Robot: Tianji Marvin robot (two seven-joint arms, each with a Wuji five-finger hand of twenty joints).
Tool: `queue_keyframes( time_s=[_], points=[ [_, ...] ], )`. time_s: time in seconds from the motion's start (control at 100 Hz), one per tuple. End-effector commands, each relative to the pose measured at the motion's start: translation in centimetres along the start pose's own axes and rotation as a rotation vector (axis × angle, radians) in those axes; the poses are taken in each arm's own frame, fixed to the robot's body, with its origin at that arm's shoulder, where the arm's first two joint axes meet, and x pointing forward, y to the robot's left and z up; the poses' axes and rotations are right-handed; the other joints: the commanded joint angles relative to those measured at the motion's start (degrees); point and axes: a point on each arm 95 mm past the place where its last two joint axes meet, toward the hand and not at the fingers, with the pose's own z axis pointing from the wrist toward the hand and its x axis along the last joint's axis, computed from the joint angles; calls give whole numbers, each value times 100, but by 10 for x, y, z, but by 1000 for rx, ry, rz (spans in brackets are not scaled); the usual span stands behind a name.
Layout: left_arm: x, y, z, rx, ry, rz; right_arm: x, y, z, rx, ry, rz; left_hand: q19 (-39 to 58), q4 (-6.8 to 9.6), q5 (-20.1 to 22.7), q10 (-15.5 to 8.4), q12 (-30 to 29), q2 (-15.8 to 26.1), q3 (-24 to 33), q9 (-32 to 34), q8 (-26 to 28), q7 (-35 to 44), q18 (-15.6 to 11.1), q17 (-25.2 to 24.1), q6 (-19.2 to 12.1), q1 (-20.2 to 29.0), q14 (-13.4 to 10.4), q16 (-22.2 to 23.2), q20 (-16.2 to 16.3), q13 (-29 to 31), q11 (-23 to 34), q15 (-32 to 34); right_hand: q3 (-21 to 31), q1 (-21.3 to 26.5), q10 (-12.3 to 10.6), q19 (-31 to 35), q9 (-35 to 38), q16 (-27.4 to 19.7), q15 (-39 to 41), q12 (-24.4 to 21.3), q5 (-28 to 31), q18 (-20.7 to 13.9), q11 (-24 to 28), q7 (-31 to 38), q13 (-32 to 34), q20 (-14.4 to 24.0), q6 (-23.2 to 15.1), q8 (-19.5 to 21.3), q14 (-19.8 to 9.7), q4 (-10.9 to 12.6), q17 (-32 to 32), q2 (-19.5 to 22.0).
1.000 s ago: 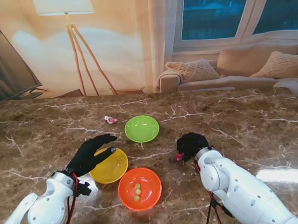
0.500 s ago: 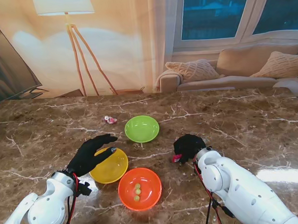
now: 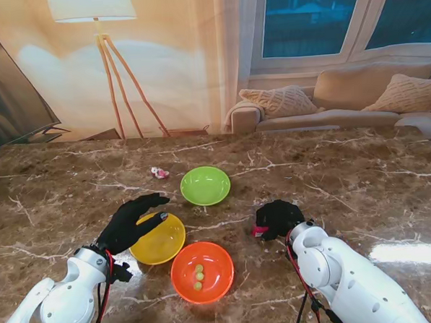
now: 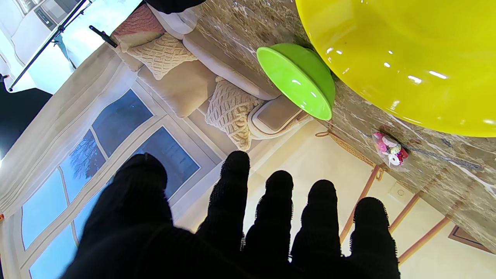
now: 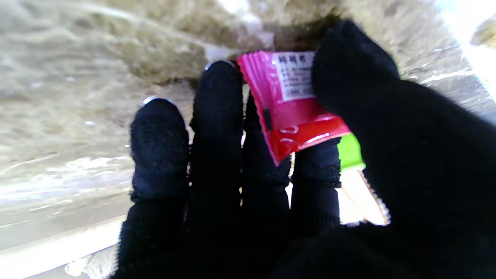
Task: Portion candies into small dishes
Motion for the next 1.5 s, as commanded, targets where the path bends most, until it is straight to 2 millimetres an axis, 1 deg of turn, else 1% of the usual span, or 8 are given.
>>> queue_keyframes(
  time_s=[0.0, 0.35, 0.55, 0.77, 1.06, 1.25, 1.36, 1.49],
  points=[
    [-1, 3, -1, -4, -6, -2, 0, 3, -2, 3, -4, 0, -189, -111, -7, -12, -99, 300, -134, -194, 65, 28, 1, 3, -130, -59, -133, -68, 79, -119, -107, -107, 730, 177, 123, 235, 183, 97, 100, 147, 311, -14, 342, 487, 194, 181, -254, 362, 40, 593, -28, 791],
    [0, 3, -1, -7, -6, -2, 28, 61, 5, -114, 64, -8, -204, -111, -18, -5, -96, 295, -134, -190, 60, 17, -3, 14, -118, -58, -130, -68, 90, -121, -107, -107, 670, 163, 127, 254, 156, 131, 125, 195, 287, -10, 334, 412, 186, 241, -244, 369, 48, 560, 4, 785],
    [-1, 3, 0, -8, -7, -3, 47, 84, 23, -168, 99, -42, -211, -111, -33, -10, -97, 296, -134, -193, 55, 8, 1, 17, -119, -59, -134, -68, 97, -123, -108, -107, 290, 93, 74, 497, 232, 73, 193, 25, 200, 11, 190, 275, 232, 372, -309, -155, 30, 398, 9, 981],
    [-1, 2, 0, -8, -9, -5, 68, 91, 54, -178, 129, -28, -218, -112, -37, -16, -97, 299, -136, -193, 53, 5, -4, 20, -112, -61, -127, -68, 102, -118, -109, -106, 187, 77, 41, 618, 246, 80, 269, 15, 165, 4, 179, 285, 234, 401, -313, -297, 28, 350, -19, 1086],
    [-2, 1, 0, -6, -16, -6, 87, 98, 96, -138, 134, -27, -226, -112, -29, -6, -97, 297, -138, -193, 54, 7, 0, 22, -106, -64, -126, -69, 108, -123, -110, -109, 167, 15, 5, 691, 207, 89, 317, 29, 78, -33, 161, 272, 177, 406, -353, -353, 1, 356, -77, 1212],
    [-2, 1, 0, -8, -18, -8, 97, 103, 110, -118, 123, -27, -231, -114, -32, -14, -97, 307, -142, -197, 53, 4, -7, 24, -122, -75, -136, -69, 111, -125, -111, -109, 89, -79, -32, 721, 129, 113, 362, 88, -49, -82, 141, 144, 26, 404, -270, -518, -44, 342, -206, 1370],
    [-2, 0, 0, -8, -19, -9, 100, 104, 115, -104, 112, -29, -233, -111, -33, -8, -96, 294, -137, -188, 52, 3, -2, 24, -110, -64, -115, -69, 113, -120, -108, -108, -19, -87, -41, 743, 103, 117, 391, 118, -86, -97, 121, 106, -33, 392, -182, -711, -50, 295, -238, 1378],
    [-3, 0, 0, -6, -21, -9, 101, 102, 119, -86, 99, -24, -235, -113, -39, -11, -98, 303, -139, -197, 51, 0, -3, 24, -114, -69, -134, -69, 115, -121, -112, -108, -59, -113, -39, 728, 67, 104, 376, 113, -103, -103, 94, 120, -88, 374, -152, -767, -58, 272, -255, 1386]
  ],
)
